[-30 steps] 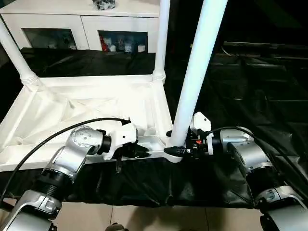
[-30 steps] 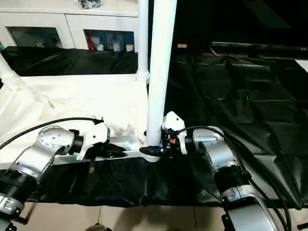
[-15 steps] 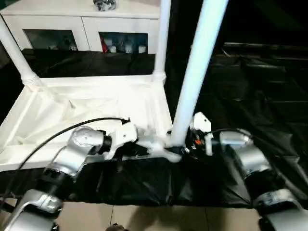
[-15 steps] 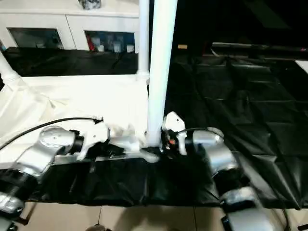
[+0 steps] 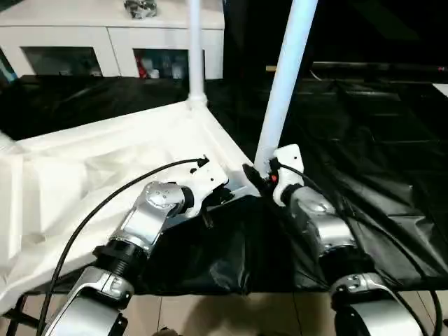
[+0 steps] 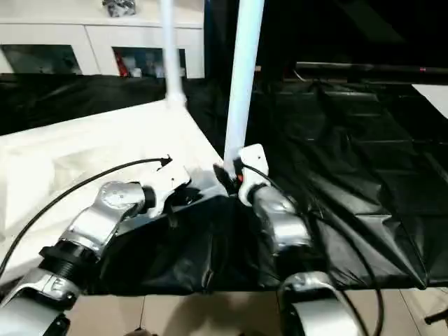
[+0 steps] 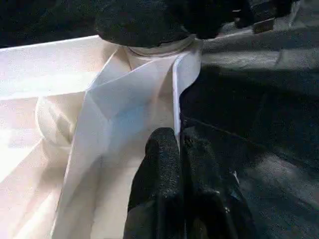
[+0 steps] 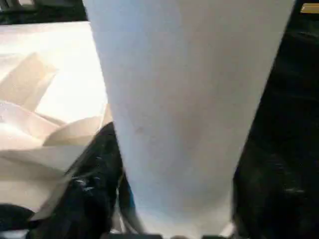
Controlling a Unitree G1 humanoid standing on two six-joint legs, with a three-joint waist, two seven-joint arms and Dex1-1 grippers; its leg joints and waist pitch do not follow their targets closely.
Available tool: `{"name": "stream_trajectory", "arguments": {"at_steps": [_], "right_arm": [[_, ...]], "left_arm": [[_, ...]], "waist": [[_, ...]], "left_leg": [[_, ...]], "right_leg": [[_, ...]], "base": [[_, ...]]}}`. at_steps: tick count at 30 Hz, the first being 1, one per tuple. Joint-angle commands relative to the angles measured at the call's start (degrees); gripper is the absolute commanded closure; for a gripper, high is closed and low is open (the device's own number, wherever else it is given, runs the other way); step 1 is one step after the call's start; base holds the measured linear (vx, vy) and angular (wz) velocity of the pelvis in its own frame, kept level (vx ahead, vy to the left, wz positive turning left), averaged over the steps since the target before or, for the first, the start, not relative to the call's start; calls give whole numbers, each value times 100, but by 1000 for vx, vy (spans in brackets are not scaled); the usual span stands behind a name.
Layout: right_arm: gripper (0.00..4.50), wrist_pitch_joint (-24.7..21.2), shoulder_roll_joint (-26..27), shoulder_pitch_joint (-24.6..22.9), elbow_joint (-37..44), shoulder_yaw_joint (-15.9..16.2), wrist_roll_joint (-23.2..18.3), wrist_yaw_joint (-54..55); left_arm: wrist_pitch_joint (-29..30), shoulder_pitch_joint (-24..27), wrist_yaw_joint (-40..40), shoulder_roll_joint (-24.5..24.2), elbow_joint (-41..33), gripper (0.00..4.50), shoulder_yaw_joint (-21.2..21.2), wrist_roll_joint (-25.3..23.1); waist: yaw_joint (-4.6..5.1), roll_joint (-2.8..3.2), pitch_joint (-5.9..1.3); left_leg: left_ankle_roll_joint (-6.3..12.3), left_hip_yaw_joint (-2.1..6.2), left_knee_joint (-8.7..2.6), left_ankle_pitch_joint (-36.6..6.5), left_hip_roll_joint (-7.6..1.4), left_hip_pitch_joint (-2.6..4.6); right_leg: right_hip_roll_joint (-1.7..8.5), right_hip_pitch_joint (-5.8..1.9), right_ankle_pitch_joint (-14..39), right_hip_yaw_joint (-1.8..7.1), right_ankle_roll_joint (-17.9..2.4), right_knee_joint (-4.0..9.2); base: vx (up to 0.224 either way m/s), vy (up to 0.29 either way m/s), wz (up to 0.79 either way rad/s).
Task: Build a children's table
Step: Rotate leg to tighten
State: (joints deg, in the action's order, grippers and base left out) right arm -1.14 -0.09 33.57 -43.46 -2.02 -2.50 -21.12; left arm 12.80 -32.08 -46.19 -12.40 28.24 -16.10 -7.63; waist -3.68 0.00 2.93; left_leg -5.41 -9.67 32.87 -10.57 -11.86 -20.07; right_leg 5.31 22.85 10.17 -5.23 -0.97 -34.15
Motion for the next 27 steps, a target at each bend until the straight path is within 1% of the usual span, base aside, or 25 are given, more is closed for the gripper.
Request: {"name": "stream_trajectory", "arguments": {"at_steps": [1,2,3,4,7,8,9,10,11,12,13,14,15,16,17,19,20,21,22,24,26,27], "right_arm": [[108,-197,449,73,-148,325,-148,-371],[92,-119,330,91,-133,424,-43,-527],[78,-91,300,94,-130,451,-14,-565],[72,-36,249,98,-128,498,39,-625],[68,6,4,33,-36,674,66,-1219],[68,13,-120,-20,38,777,90,-1539],[68,39,-282,-90,136,919,141,-1907],[68,39,-282,-90,136,919,141,-1907],[68,59,-540,-194,302,1142,124,-2569],[68,53,-630,-233,374,1206,91,-2843],[68,40,-670,-251,414,1229,65,-2975],[68,26,-757,-290,504,1283,9,-3260],[68,37,-903,-358,664,1382,-82,-3751],[68,37,-903,-358,664,1382,-82,-3751],[68,-61,-1032,-400,807,1487,-199,-4251],[68,-116,-1105,-409,868,1556,-248,-4504],[68,-195,-1236,-379,911,1698,-293,-4953],[83,-195,-1236,-379,911,1698,-293,-4953],[93,-210,-1287,-363,916,1759,-277,-5099],[108,-224,-1373,-338,917,1868,-216,-5350],[116,-175,-1400,-329,914,1908,-169,-5439],[133,-170,-1408,-324,917,1918,-159,-5483]], "left_arm": [[-68,-142,-123,286,-99,450,-311,37],[-155,-99,-266,174,-129,450,-285,72],[-178,-88,-302,146,-137,450,-280,78],[-215,-71,-361,104,-151,450,-273,90],[-455,7,-602,-94,-195,450,-273,148],[-569,29,-693,-169,-203,450,-261,179],[-593,52,-821,-254,-229,450,-242,229],[-593,52,-821,-254,-229,450,-242,229],[-651,94,-1129,-423,-277,450,-242,316],[-677,108,-1253,-484,-293,450,-239,352],[-688,113,-1307,-512,-299,450,-234,370],[-709,122,-1422,-573,-310,450,-225,407],[-747,131,-1623,-682,-314,450,-211,469],[-747,131,-1623,-682,-314,450,-211,469],[-830,130,-1780,-799,-278,450,-203,509],[-868,135,-1898,-870,-275,450,-212,538],[-916,137,-2105,-1001,-261,450,-204,597],[-916,137,-2105,-1001,-261,450,-204,597],[-938,135,-2167,-1049,-244,450,-200,610],[-1001,124,-2255,-1127,-186,450,-199,602],[-1028,129,-2309,-1168,-170,450,-187,597],[-1035,131,-2335,-1185,-167,450,-179,596]], "waist": [[-12,49,-319],[-12,60,-319],[-15,62,-326],[-17,52,-335],[-24,57,-341],[-25,56,-344],[-16,71,-339],[-21,63,-344],[-19,68,-340],[-31,65,-334],[-26,56,-322],[-37,61,-315],[-38,28,-308],[-62,34,-299],[-70,16,-291],[-104,32,-289],[-125,34,-292],[-142,33,-300],[-146,49,-298],[-155,28,-304],[-160,34,-314],[-164,4,-323]], "left_leg": [[86,26,-452,-1588,-118,-21],[95,26,-450,-1562,-118,-26],[119,12,-439,-1516,-110,-22],[147,5,-433,-1389,-107,-30],[218,0,-420,-1198,-110,-43],[235,2,-417,-1181,-110,-46],[255,-3,-415,-1184,-114,-48],[270,-4,-408,-1168,-114,-46],[291,-10,-405,-1158,-120,-42],[313,-10,-404,-1212,-119,-37],[332,-12,-412,-1279,-128,-39],[331,-17,-417,-1347,-137,-22],[340,-25,-416,-1367,-141,-12],[359,-27,-418,-1405,-149,-14],[353,-28,-426,-1430,-150,-14],[357,-29,-427,-1437,-163,-3],[348,-27,-429,-1457,-162,1],[345,-29,-425,-1433,-162,6],[331,-27,-429,-1382,-166,-3],[311,-24,-428,-1333,-166,2],[302,-29,-417,-1248,-163,-1],[308,-31,-413,-1222,-161,-3]], "right_leg": [[298,-244,1594,280,-969,444],[297,-249,1549,279,-994,436],[302,-254,1497,279,-1017,443],[300,-269,1354,282,-1056,423],[293,-292,1061,279,-1157,390],[291,-302,1021,275,-1170,382],[283,-302,960,275,-1194,380],[282,-312,915,272,-1207,374],[289,-302,864,281,-1253,367],[287,-315,933,273,-1258,378],[292,-308,1028,281,-1263,380],[293,-298,1164,282,-1247,402],[293,-287,1221,285,-1245,413],[294,-289,1319,287,-1242,404],[291,-280,1461,284,-1203,417],[295,-270,1524,290,-1183,415],[293,-270,1578,284,-1173,420],[299,-270,1561,287,-1174,417],[300,-267,1498,291,-1196,405],[300,-270,1447,287,-1216,394],[300,-273,1312,290,-1263,376],[300,-280,1290,288,-1266,375]], "base": [[0,0,0],[0,0,0],[0,0,0],[0,0,0],[0,0,0],[0,0,0],[0,0,0],[0,0,0],[0,0,0],[0,0,0],[0,0,0],[0,0,0],[0,0,0],[0,0,0],[0,0,0],[0,0,0],[0,0,0],[0,0,0],[0,0,0],[0,0,0],[0,0,0],[0,0,0]]}}
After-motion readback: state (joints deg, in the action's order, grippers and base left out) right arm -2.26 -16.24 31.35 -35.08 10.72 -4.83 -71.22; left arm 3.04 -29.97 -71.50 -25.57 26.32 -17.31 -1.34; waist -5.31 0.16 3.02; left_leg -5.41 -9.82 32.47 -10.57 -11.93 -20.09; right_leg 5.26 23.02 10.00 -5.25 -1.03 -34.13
